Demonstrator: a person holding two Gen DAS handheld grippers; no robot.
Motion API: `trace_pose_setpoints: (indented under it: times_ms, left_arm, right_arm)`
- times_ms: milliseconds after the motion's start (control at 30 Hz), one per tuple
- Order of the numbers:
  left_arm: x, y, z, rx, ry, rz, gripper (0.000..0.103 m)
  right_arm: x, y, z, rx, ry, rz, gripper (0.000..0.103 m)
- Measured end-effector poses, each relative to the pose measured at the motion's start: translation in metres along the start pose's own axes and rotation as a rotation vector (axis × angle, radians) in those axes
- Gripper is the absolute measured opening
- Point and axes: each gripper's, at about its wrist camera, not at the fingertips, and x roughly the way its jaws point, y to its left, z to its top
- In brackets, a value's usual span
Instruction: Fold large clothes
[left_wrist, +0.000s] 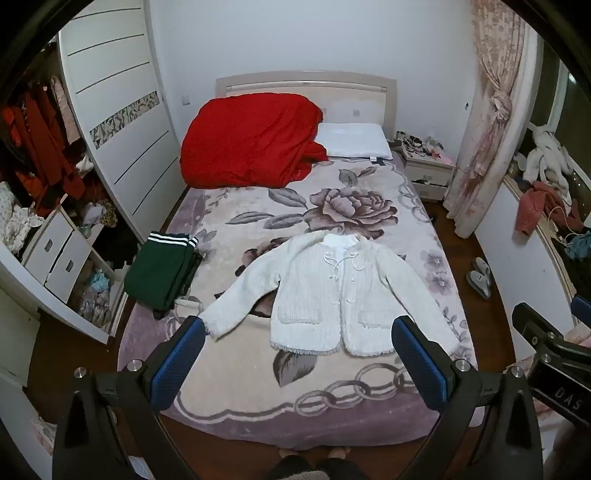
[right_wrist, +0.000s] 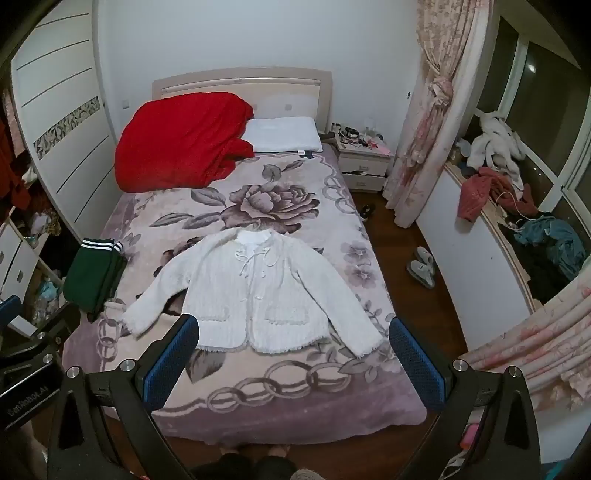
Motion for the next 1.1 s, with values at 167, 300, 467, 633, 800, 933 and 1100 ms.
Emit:
trace_pose_setpoints:
  times_ms: [167,300,467,633,800,933,1100]
  left_arm:
    - [0.0,0.0,0.0,0.0,0.0,-0.002,0.103]
    - [0.0,0.0,0.0,0.003,-0.003,0.002,0.103]
    - [0.0,0.0,0.0,0.004,-0.004,0.003,0.103]
    - [-0.009,0.003,0.016,0.01,-0.014,0.005,0.103]
    - [-0.013,0.004,0.019,0.01,-0.019,0.007,0.103]
    - [-0.014,0.003,0.018,0.011,-0.022,0.009,0.103]
    - [-0.016,0.001,0.019,0.016,-0.03,0.012,0.103]
  right_arm:
    - [-0.002,0.001,-0.004,-0.003,0.003,0.004,0.103]
    - [-0.008,0.003,-0.008,-0.007,-0.001,0.007,0.103]
    - [0.001,0.0,-0.01,0.002,0.012,0.006,0.103]
    - [-0.002,-0.002,-0.008,0.004,0.008,0.001,0.103]
    - [-0.001,0.001,-0.006,0.002,0.006,0.001,0.103]
    - [-0.002,0.0,-0.006,0.004,0.003,0.002,0.103]
    - [-0.002,0.0,-0.007,0.003,0.0,0.002,0.103]
